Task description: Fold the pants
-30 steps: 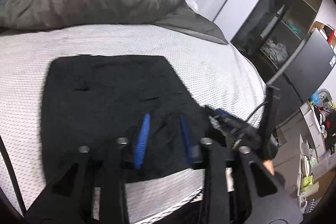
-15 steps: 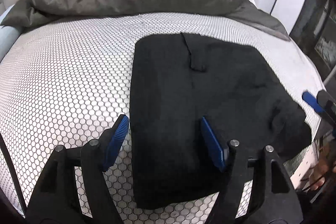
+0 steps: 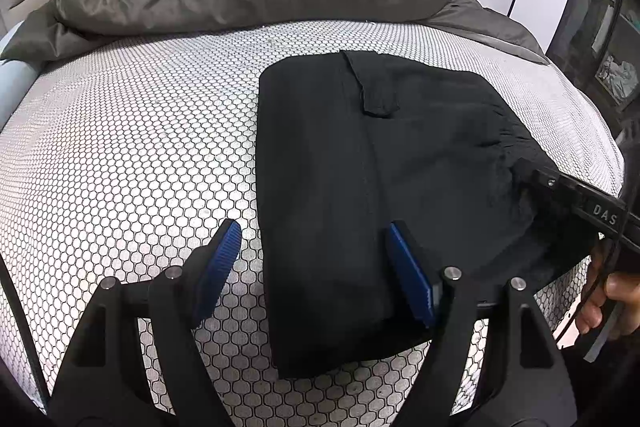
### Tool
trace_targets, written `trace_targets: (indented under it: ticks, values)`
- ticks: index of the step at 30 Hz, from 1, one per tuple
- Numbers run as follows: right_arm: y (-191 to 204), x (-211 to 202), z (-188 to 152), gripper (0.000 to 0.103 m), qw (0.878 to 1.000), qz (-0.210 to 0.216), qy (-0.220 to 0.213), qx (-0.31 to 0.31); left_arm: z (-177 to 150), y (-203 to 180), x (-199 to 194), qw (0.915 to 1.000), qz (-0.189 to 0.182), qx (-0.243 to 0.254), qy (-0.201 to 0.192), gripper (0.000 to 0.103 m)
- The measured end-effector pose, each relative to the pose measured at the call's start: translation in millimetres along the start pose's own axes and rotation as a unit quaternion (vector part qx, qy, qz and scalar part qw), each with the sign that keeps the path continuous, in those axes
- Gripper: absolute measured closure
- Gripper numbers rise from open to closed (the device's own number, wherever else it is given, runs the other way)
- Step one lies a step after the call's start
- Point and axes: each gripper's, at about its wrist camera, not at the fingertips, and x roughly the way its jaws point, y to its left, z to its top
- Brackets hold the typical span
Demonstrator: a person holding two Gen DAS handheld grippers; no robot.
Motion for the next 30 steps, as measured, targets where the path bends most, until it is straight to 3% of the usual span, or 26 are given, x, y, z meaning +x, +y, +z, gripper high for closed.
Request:
trace_targets:
  ticks: [1, 4, 6, 8, 11, 13, 14, 16, 18, 23, 26, 29, 30]
  values:
    - [4, -8, 2, 0.091, 1.000, 0.001, -0.018, -0.014, 0, 1, -2, 1.0000, 0.002, -0.002, -0.001, 0.030]
    - [18, -41, 0, 0.092, 0.996, -0.014, -0.063, -0.055, 1, 3, -15, 0.9998, -0.004, -0.018, -0.011, 0.030]
    - [20, -59, -8, 0.092, 0.995, -0.022, -0.071, -0.066, 1, 4, -26, 0.9993, -0.015, -0.023, -0.024, 0.030]
    - [10, -56, -18, 0.091, 0.997, -0.030, -0.057, -0.052, -1, 2, -29, 0.9995, -0.007, -0.013, -0.029, 0.030]
    - [-9, -24, -29, 0.087, 0.998, -0.059, 0.004, -0.036, -6, 1, -15, 0.9998, 0.021, -0.003, -0.005, 0.030]
    - [-9, -26, -25, 0.084, 0.998, -0.052, -0.004, -0.031, -10, 4, -4, 0.9996, 0.024, -0.005, 0.014, 0.030]
    - [-9, -32, -23, 0.080, 0.998, -0.050, -0.016, -0.031, -11, 5, -4, 0.9996, 0.024, -0.007, 0.014, 0.029]
    - [-5, -49, -21, 0.049, 0.994, -0.081, -0.067, -0.035, -12, 6, -8, 0.9995, 0.026, -0.010, 0.010, 0.028]
    - [4, -60, -21, 0.045, 0.990, -0.079, -0.100, -0.058, -13, 6, -11, 0.9995, 0.029, -0.006, 0.007, 0.028]
    - [30, -39, -24, 0.046, 0.995, -0.011, -0.066, -0.079, -18, 5, -16, 0.9995, 0.032, -0.001, 0.007, 0.028]
    - [60, -17, -20, 0.053, 0.992, 0.001, -0.059, -0.112, -20, 4, -18, 0.9994, 0.033, 0.004, 0.006, 0.027]
    - [86, 20, -18, 0.069, 0.992, 0.025, -0.014, -0.124, -21, 5, -17, 0.9995, 0.031, 0.002, 0.006, 0.026]
    - [89, 38, -18, 0.080, 0.992, 0.022, 0.015, -0.122, -21, 6, -16, 0.9995, 0.031, 0.000, 0.008, 0.025]
